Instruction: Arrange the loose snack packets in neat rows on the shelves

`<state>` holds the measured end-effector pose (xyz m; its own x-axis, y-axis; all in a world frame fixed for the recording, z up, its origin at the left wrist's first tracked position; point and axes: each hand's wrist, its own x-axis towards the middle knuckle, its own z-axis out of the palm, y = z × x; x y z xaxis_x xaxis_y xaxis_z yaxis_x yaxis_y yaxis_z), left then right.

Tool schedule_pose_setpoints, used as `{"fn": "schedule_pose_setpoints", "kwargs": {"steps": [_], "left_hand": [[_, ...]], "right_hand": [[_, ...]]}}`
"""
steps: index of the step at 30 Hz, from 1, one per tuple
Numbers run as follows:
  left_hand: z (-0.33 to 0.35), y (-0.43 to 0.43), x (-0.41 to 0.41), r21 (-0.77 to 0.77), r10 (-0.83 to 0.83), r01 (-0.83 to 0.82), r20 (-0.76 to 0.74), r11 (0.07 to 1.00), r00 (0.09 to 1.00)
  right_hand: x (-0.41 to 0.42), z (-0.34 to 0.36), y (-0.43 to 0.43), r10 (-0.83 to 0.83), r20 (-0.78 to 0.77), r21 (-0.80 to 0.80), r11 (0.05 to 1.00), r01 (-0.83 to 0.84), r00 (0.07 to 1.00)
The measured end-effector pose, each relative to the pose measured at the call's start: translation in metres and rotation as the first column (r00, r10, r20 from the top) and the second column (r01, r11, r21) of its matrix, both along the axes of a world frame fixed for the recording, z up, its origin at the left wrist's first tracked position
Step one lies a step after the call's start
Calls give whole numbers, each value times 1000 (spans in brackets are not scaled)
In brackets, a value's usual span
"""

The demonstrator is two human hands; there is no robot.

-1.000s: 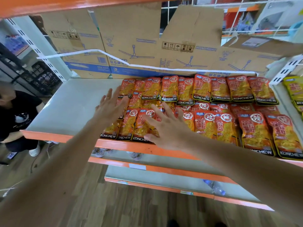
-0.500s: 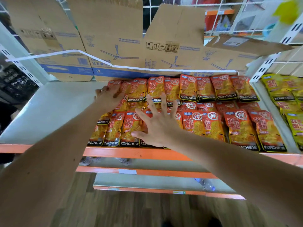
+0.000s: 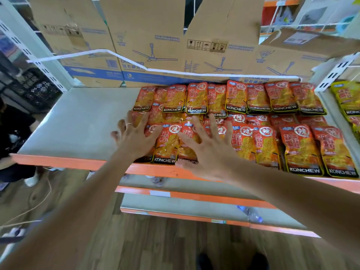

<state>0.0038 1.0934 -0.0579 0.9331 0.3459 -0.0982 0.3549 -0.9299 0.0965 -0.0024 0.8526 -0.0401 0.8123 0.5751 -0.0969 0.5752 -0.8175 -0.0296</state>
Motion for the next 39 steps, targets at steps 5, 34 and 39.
{"fn": "schedule_pose_setpoints", "kwargs": {"steps": [5,34,39], "left_hand": [[-5,-8,-1,14,-2,2,36,1000,999],[15,-188,-49,-59,-398,405,103,912,912],[13,-253,-37,-30,-495,498,76,867,866]], "right_hand": [[1,-4,1,-5,-43,-5,1000,5,999],[-10,22,-226,-442,-7,165,884,437,897],[-16,8,-258,-436,-73,126,888,442,897]]}}
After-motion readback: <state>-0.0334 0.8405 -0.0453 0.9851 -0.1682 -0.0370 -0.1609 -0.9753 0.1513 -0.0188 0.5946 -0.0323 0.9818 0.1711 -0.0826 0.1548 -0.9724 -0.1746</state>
